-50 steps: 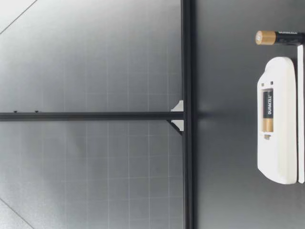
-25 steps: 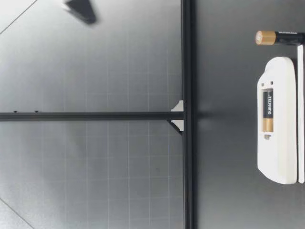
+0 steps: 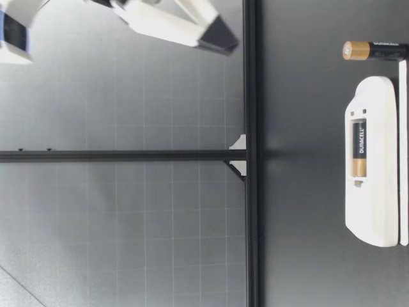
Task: Place the battery into the slot of the remote controller.
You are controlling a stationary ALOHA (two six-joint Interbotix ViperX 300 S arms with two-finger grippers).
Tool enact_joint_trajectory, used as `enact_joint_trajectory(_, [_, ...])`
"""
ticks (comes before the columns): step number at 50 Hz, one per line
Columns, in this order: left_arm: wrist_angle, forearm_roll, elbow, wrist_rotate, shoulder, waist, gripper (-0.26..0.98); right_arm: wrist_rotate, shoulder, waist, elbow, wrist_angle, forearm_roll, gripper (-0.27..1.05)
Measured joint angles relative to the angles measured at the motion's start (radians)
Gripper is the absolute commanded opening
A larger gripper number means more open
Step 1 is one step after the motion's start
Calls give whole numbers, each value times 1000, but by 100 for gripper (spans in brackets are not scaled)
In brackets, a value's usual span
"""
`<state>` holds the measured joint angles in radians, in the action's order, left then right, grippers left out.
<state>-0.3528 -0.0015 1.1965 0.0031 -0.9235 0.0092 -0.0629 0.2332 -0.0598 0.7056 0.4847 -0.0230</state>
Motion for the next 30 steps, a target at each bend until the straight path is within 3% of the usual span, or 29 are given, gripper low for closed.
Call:
enact_joint_trajectory(5, [0, -2, 2, 0, 3, 0, -13, 0, -21, 0, -8, 15, 0, 35])
enact_joint_trajectory(11, [0, 0, 2, 0, 5, -2, -13, 2, -54, 2, -17, 37, 0, 49])
enact_joint_trajectory(30, [0, -2, 8, 0, 6, 0, -13, 6, -161, 0, -40, 44, -2, 49])
